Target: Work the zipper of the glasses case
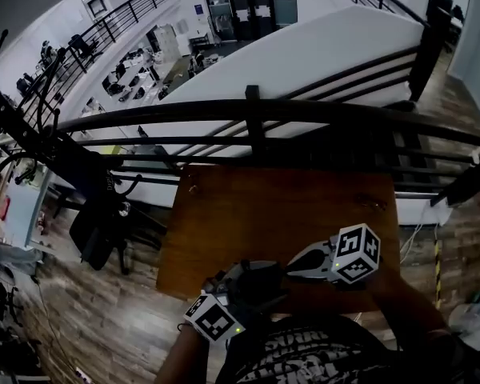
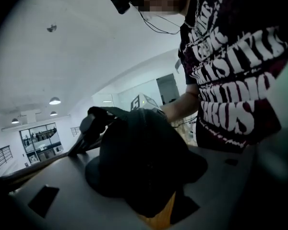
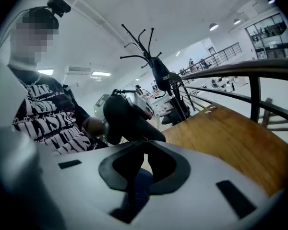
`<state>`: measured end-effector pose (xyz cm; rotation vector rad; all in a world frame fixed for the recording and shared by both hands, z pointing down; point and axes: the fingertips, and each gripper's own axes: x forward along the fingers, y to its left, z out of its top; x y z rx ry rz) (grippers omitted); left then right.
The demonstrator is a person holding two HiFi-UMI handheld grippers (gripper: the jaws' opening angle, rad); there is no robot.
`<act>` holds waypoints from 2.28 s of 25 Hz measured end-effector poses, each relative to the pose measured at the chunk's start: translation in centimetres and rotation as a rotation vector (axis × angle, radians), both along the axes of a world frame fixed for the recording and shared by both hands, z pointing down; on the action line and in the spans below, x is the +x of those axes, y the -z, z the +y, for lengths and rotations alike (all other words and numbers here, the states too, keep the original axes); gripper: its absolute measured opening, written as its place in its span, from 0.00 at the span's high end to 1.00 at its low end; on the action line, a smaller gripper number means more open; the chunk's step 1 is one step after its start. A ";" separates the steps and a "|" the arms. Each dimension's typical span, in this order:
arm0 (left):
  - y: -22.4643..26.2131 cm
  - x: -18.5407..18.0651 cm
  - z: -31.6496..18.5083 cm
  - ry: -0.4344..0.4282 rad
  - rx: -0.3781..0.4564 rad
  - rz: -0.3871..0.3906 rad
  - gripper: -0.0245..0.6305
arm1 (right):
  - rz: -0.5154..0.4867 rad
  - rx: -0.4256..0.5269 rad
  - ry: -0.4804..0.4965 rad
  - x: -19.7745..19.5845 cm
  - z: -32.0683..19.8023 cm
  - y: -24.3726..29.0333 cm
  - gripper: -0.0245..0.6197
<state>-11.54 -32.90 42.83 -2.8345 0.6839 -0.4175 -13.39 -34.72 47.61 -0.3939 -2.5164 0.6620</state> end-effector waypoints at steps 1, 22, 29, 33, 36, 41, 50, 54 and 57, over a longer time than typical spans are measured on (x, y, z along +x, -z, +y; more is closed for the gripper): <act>0.6 -0.6 -0.1 -0.017 0.004 0.014 0.57 | 0.009 -0.001 -0.019 -0.6 -0.3 -0.4 0.93; 5.1 -10.2 -1.0 -0.143 -0.099 0.394 0.57 | -0.167 -0.338 -0.199 -12.7 0.8 -3.3 0.93; 0.7 -9.0 -3.2 -0.122 -0.158 0.383 0.57 | 0.011 -0.210 -0.379 -9.9 -0.2 -9.2 0.93; -6.5 -7.8 -5.9 -0.059 -0.320 0.336 0.57 | 0.268 -0.038 -0.416 -5.8 -0.3 -15.0 0.93; -13.0 -6.6 -7.4 0.004 -0.470 0.259 0.57 | 0.324 -0.030 -0.433 -4.0 -0.1 -16.9 0.93; -22.5 -5.0 -9.0 0.120 -0.698 0.152 0.57 | 0.352 -0.052 -0.454 -1.6 0.1 -18.3 0.93; -33.5 -4.7 -7.9 0.240 -0.902 -0.204 0.53 | 0.372 -0.088 -0.428 1.3 0.3 -19.5 0.93; -33.8 -5.6 -8.7 0.313 -0.867 -0.224 0.46 | 0.374 -0.089 -0.410 1.8 -0.3 -19.4 0.93; -32.7 -6.0 -8.7 0.333 -0.849 -0.217 0.45 | 0.372 -0.055 -0.423 2.4 -1.3 -19.1 0.93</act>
